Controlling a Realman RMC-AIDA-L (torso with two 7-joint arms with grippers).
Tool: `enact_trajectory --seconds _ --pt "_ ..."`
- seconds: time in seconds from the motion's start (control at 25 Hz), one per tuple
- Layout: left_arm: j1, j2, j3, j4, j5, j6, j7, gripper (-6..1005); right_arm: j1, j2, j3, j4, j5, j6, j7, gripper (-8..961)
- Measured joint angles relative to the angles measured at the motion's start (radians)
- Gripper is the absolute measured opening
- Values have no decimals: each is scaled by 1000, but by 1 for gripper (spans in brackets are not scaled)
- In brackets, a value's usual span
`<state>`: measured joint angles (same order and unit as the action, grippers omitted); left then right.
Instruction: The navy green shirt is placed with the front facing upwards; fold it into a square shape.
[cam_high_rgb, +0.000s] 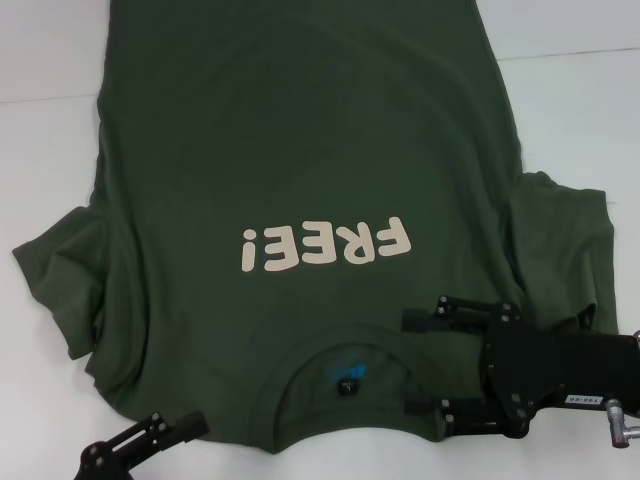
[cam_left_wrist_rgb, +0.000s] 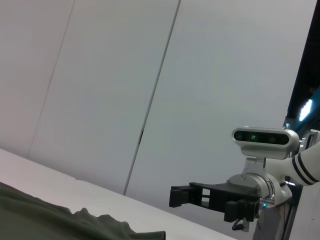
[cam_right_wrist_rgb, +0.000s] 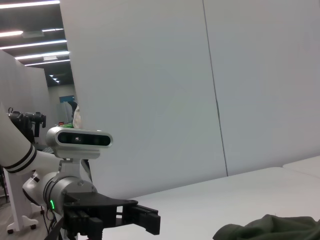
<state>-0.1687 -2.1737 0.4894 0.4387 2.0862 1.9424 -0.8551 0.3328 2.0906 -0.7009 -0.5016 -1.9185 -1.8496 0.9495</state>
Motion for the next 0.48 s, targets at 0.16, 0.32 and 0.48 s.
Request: enact_trajectory --seconds 0.16,0.32,0.48 --pt "0 0 0 0 0 -1 -1 795 0 0 0 0 1 0 0 819" --pt "0 0 0 0 0 -1 -2 794 0 0 0 0 0 0 0 818" --pt "0 0 0 0 0 0 -2 794 0 0 0 0 0 0 0 818"
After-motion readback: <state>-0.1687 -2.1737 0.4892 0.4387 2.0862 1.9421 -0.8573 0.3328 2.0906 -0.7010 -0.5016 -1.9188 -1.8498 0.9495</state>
